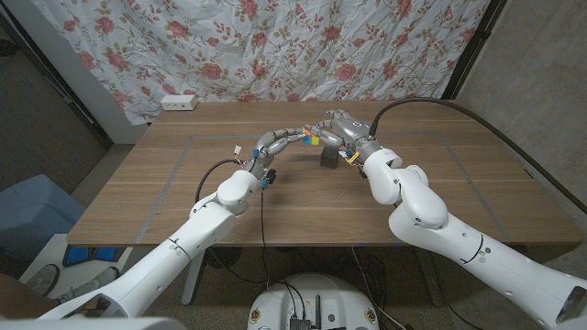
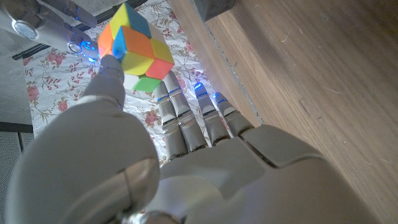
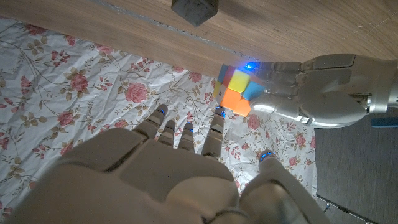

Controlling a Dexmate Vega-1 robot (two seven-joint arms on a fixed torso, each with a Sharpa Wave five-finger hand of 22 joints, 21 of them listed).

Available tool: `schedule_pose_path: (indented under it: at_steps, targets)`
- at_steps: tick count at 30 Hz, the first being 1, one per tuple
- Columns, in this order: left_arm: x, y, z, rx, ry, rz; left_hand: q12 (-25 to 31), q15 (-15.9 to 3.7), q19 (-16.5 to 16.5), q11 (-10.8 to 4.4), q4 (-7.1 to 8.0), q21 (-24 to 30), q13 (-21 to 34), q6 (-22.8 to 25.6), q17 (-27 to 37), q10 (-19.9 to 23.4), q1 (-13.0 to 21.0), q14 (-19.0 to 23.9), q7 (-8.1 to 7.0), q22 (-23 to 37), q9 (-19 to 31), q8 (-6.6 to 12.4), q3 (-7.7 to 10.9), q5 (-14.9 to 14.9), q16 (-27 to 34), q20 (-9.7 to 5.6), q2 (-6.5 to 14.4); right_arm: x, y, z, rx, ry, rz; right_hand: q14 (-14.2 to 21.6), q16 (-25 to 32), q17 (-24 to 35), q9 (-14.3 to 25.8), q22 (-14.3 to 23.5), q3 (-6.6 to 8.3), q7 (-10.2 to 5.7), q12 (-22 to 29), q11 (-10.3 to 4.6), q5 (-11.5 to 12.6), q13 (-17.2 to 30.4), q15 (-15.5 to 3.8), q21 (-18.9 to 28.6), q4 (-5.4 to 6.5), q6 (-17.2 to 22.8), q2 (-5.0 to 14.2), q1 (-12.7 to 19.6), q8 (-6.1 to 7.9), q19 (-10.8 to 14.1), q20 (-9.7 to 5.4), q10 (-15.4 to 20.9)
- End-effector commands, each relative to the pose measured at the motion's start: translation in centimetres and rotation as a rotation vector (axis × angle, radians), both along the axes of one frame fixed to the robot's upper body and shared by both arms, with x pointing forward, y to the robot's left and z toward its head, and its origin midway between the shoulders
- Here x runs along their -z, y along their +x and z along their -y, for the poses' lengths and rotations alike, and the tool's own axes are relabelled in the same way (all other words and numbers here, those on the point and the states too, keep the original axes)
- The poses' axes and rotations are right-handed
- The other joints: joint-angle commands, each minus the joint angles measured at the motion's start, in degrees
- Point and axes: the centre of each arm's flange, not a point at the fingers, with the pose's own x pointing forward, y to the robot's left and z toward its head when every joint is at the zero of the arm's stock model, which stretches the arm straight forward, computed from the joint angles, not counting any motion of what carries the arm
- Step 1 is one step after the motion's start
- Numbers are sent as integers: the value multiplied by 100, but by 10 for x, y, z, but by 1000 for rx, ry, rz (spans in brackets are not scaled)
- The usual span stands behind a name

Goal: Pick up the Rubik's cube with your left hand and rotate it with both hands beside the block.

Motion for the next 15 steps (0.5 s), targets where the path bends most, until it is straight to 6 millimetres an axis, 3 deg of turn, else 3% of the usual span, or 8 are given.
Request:
schedule_pose_path:
  at_steps: [1,15]
  targets:
    - [-1,2,2,6,-7,1,31,-686,-19,-174,36,13,28,99,11,231,91,35,35,6,35,39,13,21,-12,22,138,4,-1,-4,-9,-18,-9,49,10,11,29,19,35,-1,29,-34,18,13,-11,37,-1,51,263,-1,9,22,0,29]
    - [-2,4,1,0,-11,-4,20,-692,-15,-180,39,15,40,122,13,241,87,41,37,6,46,34,7,22,-9,20,158,9,-2,-9,-3,-41,-1,78,7,-5,31,18,72,10,34,-38,27,14,-37,38,-4,95,266,21,5,45,2,62]
